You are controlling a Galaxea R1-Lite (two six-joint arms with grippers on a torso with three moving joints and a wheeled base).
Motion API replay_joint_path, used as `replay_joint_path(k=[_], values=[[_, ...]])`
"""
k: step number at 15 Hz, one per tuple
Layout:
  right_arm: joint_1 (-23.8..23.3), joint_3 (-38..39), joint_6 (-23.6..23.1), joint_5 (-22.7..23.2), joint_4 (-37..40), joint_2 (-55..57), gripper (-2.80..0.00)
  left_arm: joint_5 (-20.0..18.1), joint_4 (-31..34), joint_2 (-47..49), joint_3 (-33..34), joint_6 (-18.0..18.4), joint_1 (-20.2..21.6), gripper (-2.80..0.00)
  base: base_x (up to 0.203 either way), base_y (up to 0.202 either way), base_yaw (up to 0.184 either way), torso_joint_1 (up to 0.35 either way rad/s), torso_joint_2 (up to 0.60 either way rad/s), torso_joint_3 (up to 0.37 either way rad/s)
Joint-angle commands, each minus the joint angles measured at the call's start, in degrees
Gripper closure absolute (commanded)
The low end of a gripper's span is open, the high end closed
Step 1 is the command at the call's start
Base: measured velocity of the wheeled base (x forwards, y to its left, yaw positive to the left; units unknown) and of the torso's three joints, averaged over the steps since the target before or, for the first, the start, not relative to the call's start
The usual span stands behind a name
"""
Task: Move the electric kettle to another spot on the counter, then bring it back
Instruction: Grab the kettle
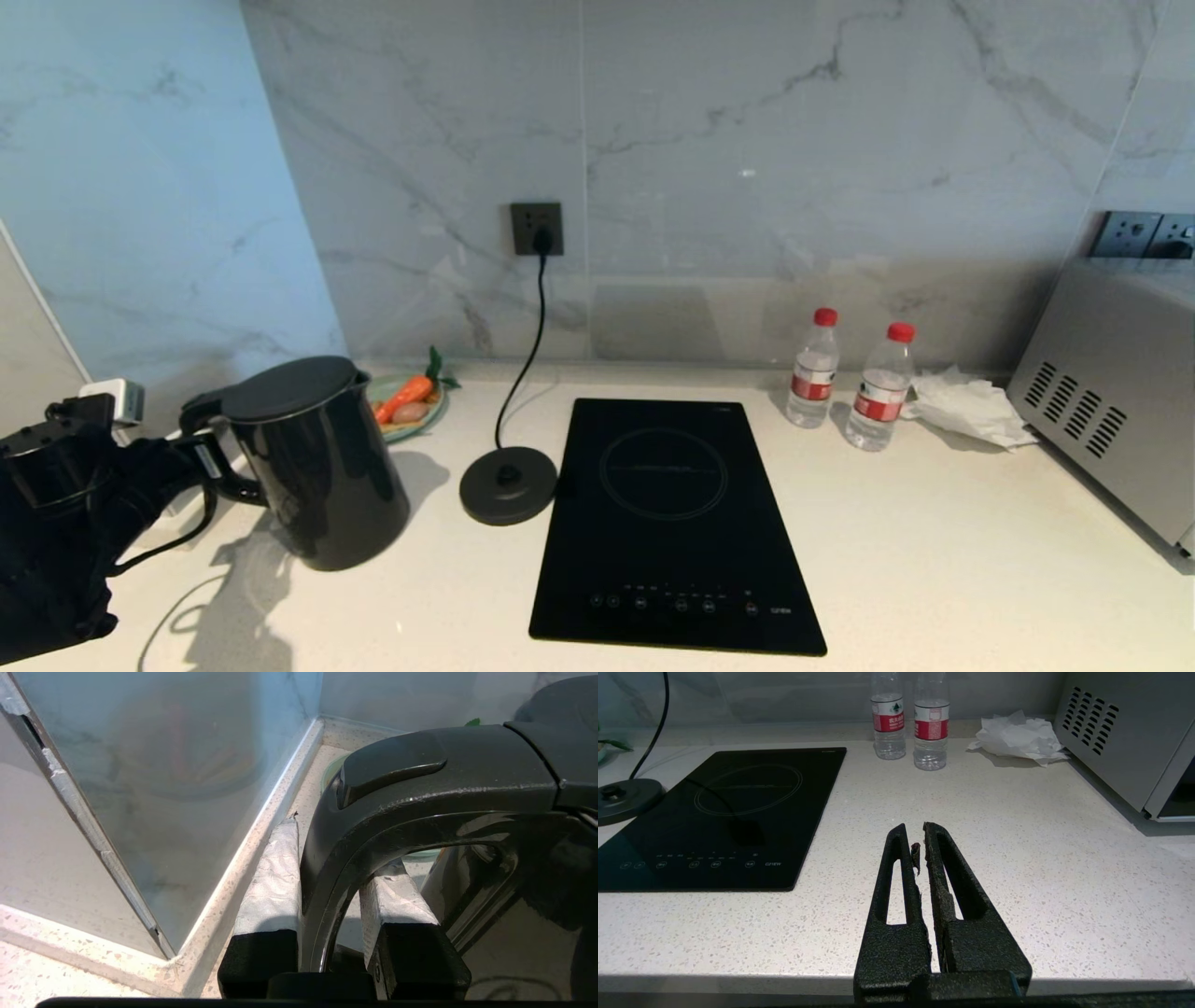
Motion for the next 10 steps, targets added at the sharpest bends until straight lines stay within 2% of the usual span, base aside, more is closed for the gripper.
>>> replay_joint_path(k=[1, 5, 8, 10], values=[[-0.02, 0.01, 0.0, 0.02, 0.01, 0.0, 0.0, -0.04, -0.62, -1.99, 0.26, -0.09, 0.04, 0.0, 0.0, 0.0, 0.0, 0.0, 0.0, 0.0], [0.06, 0.01, 0.0, 0.02, -0.03, 0.0, 0.0, 0.59, -0.62, -6.95, 5.34, -0.09, -0.33, 0.0, 0.0, 0.0, 0.0, 0.0, 0.0, 0.0], [-0.02, 0.01, 0.0, 0.02, 0.03, 0.0, 0.0, 10.6, -0.62, -8.37, 8.81, -0.01, -1.7, 0.0, 0.0, 0.0, 0.0, 0.0, 0.0, 0.0], [-0.02, 0.01, 0.0, 0.02, -0.06, 0.0, 0.0, 11.74, -0.63, -8.15, 11.95, 0.0, -2.17, 0.0, 0.0, 0.0, 0.0, 0.0, 0.0, 0.0]])
